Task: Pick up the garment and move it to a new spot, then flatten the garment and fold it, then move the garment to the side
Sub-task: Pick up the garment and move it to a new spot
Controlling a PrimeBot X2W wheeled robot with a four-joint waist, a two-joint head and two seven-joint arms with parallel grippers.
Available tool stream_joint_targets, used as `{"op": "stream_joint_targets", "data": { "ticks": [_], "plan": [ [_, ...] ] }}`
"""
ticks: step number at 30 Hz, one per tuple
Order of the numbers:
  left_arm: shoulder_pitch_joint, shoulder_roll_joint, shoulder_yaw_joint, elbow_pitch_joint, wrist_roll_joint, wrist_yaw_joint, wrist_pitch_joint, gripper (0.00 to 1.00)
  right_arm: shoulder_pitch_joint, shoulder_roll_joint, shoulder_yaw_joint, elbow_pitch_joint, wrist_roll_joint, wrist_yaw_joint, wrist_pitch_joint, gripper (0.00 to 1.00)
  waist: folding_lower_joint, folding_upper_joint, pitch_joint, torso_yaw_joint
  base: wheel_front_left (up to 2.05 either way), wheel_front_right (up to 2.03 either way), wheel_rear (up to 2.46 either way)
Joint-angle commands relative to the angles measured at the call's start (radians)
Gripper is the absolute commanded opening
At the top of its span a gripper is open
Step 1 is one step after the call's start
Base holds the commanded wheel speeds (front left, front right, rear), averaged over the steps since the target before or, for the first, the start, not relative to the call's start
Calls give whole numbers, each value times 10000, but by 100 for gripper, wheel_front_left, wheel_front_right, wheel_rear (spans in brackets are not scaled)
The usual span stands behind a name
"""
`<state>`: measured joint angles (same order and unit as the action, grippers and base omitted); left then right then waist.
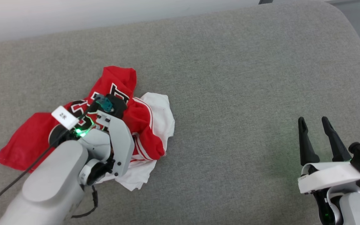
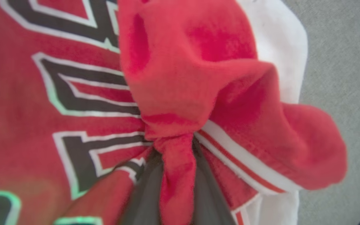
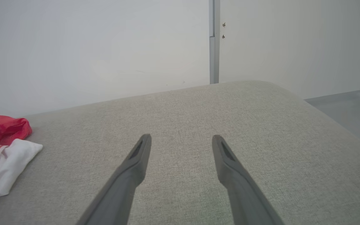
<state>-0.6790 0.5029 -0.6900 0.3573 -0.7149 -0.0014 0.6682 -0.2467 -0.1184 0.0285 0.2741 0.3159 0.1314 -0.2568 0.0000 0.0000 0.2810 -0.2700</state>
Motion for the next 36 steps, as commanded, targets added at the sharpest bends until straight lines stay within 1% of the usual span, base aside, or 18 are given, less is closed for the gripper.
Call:
{"op": "stream_joint_targets", "data": {
  "ticks": [1, 4, 5, 6, 7, 11, 15, 22, 25, 27, 29, 36],
  "plan": [
    [171, -104, -208, 349, 3, -78, 62, 0, -148, -26, 30, 20, 107, -14, -65, 100, 0, 0, -14, 28, 0, 0, 0],
    [144, -335, -303, 925, -90, -290, -29, 0, -154, -97, 131, 149, 136, -14, -65, 100, 0, 0, -104, 111, 0, 0, 0],
    [113, -388, -301, 1034, -122, -390, -150, 25, -172, -118, 173, 174, 153, -14, -72, 100, 0, 0, -149, 142, 0, 0, 0],
    [79, -414, -296, 1123, -130, -475, -250, 66, -178, -148, 200, 207, 170, -14, -75, 100, 0, 0, -214, 184, 0, 0, 0],
    [61, -430, -251, 1207, -207, -536, -326, 100, -161, -179, 216, 225, 171, -14, -78, 100, 0, 0, -289, 231, 0, 0, 0],
    [34, -293, -73, 1163, -369, -711, -598, 100, 34, -348, 212, 276, 186, -14, -81, 100, 0, 0, -649, 502, 0, 0, 0],
    [164, -196, 91, 654, -556, -790, -912, 100, 223, -531, 192, 268, 192, -14, -85, 100, 0, 0, -1047, 853, 0, 0, 0],
    [908, 285, 594, -399, -722, -575, -1878, 100, 552, -757, 287, 163, 228, -14, 48, 100, 0, 0, -1767, 1426, 0, 0, 0],
    [1342, 524, 956, -838, -790, -456, -2644, 100, 657, -846, 318, 123, 291, -14, 103, 100, 0, 0, -2073, 1626, 0, 0, 0],
    [1693, 731, 1176, -1110, -708, -453, -3295, 100, 776, -915, 313, 112, 304, -14, 126, 100, 0, 0, -2250, 1751, 0, 0, 0],
    [2160, 874, 1522, -1277, -816, -258, -3937, 100, 910, -951, 286, 107, 336, -14, 155, 100, 0, 0, -2422, 1878, 0, 0, 0],
    [3792, 1509, 2523, -1911, -890, 63, -6049, 100, 1296, -1093, 123, 106, 424, -14, 218, 100, 0, 0, -2838, 2263, 0, 0, 0]
  ]
}}
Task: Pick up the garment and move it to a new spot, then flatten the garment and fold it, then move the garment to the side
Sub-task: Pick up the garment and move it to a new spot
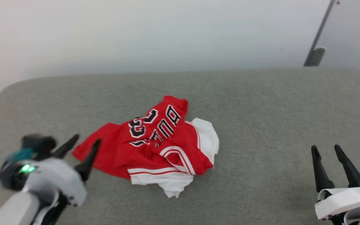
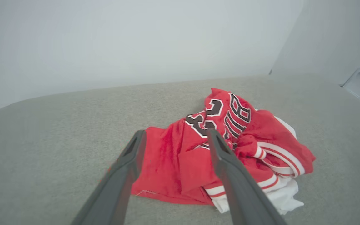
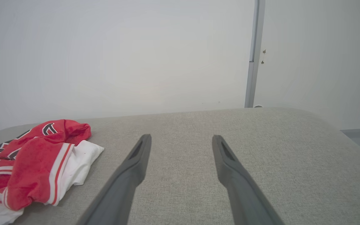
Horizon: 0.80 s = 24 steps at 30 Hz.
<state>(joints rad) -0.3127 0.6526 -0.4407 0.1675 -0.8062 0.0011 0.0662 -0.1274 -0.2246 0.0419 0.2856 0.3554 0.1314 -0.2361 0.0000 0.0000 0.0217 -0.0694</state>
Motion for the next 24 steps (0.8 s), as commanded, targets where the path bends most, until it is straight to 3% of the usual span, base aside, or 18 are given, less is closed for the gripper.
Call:
{"op": "stream_joint_targets", "data": {
  "ticks": [1, 11, 24],
  "plan": [
    [358, 52, 179, -46, -32, 106, -311, 100, 162, -41, -24, -2, 36, -14, 4, 100, 0, 0, -279, 303, 0, 0, 0],
    [2305, 270, 1282, -410, -333, 603, -2454, 100, 407, 36, -282, -102, 49, -14, -16, 100, 0, 0, -468, 634, 0, 0, 0],
    [3666, 204, 2273, -813, -536, 736, -3202, 100, 593, 231, -371, -141, 19, -14, -56, 100, 0, 0, -539, 906, 0, 0, 0]
  ]
}}
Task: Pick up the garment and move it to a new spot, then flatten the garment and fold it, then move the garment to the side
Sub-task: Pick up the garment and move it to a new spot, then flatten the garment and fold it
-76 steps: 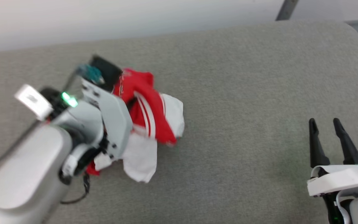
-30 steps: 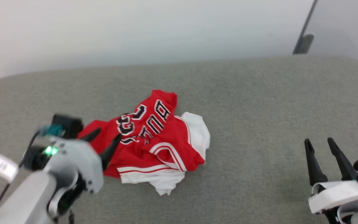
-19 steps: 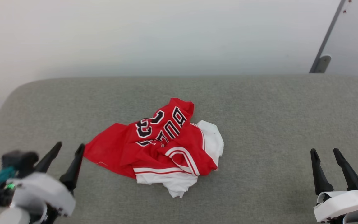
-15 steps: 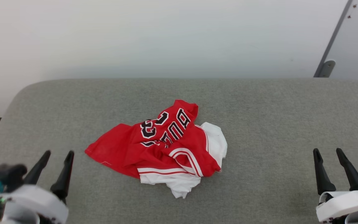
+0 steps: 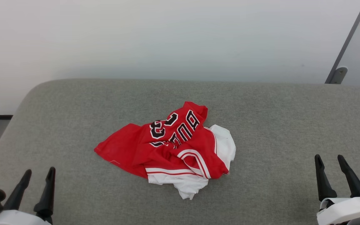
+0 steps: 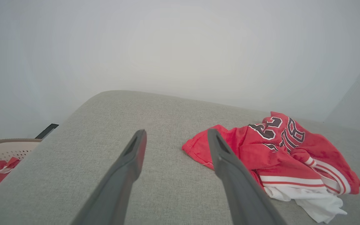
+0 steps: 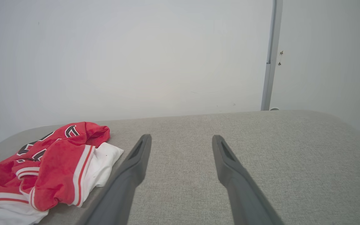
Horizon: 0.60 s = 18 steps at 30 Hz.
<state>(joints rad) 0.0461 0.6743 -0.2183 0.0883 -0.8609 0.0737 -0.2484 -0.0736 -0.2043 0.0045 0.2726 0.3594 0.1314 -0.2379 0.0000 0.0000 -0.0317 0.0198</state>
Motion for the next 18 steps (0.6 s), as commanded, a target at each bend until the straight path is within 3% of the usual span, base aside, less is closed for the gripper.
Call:
{"op": "stream_joint_targets", "data": {
  "ticks": [1, 11, 18],
  "plan": [
    [111, -53, 82, -51, -9, -18, -65, 100, 64, 25, 1, -16, -17, -14, -38, 100, 0, 0, -6, 30, 0, 0, 0],
    [163, -155, 179, -140, 115, -76, -114, 100, 47, -37, 160, -81, 12, -14, 121, 100, 0, 0, 47, 191, 0, 0, 0],
    [-38, -383, 85, -297, 191, -62, -131, 100, -380, -39, 545, -88, 179, -14, 545, 100, 0, 0, 146, 803, 0, 0, 0]
  ]
}}
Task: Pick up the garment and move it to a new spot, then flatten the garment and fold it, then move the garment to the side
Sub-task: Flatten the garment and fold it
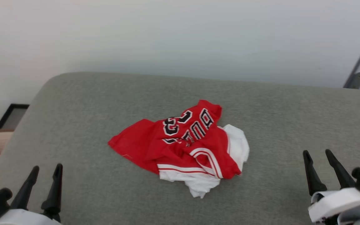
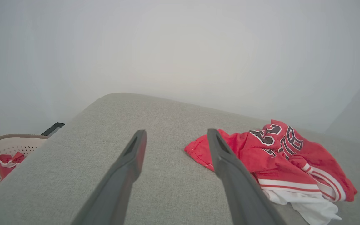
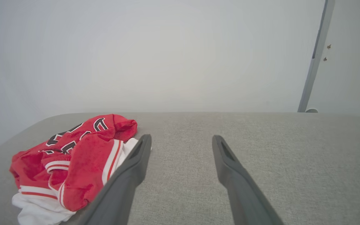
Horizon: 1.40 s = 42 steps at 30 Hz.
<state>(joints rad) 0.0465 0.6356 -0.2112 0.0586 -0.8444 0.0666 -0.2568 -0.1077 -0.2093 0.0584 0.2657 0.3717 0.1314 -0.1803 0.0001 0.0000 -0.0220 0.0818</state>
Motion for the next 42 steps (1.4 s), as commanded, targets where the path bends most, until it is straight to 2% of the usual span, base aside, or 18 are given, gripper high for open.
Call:
{"op": "stream_joint_targets", "data": {
  "ticks": [1, 9, 15, 23, 32, 33, 34, 42],
  "plan": [
    [-71, -50, 43, -39, -25, -9, -53, 100, -150, -11, 33, -11, 95, -14, 68, 100, -1, 0, 89, 307, 0, 0, 0],
    [-434, -414, -102, -38, 143, -237, -64, 100, -1376, -157, 360, 481, 131, -14, 1297, 100, -1, 0, 712, 1365, 0, 0, 0],
    [-805, -784, -284, 202, 271, -447, -80, 100, -2319, -269, 495, 1477, -28, -14, 2706, 100, -1, 0, 1165, 1995, 0, 0, 0],
    [-1280, -1204, -338, 646, 420, -803, -85, 100, -3387, -389, 668, 3038, -258, -14, 4568, 100, -1, 0, 1656, 2455, 0, 0, 0],
    [-1693, -1553, -336, 1109, 616, -1125, -76, 100, -4126, -166, 919, 4687, 42, -12, 6242, 100, -1, 0, 1901, 2692, 0, 0, 0],
    [-1703, -1581, -333, 1151, 643, -1171, -76, 100, -4182, -183, 1038, 4800, 53, -12, 6322, 31, -1, 0, 1906, 2706, 0, 0, 0],
    [-1712, -1605, -327, 1211, 666, -1202, -76, 100, -4242, -197, 1081, 4873, 123, -12, 6277, 0, -1, 0, 1903, 2713, 0, 0, 0],
    [-1593, -1655, -181, 1421, 764, -1306, -77, 100, -4721, -720, 723, 4876, 294, -16, 5587, 0, -1, 0, 1637, 2516, 0, 0, 0]
  ]
}}
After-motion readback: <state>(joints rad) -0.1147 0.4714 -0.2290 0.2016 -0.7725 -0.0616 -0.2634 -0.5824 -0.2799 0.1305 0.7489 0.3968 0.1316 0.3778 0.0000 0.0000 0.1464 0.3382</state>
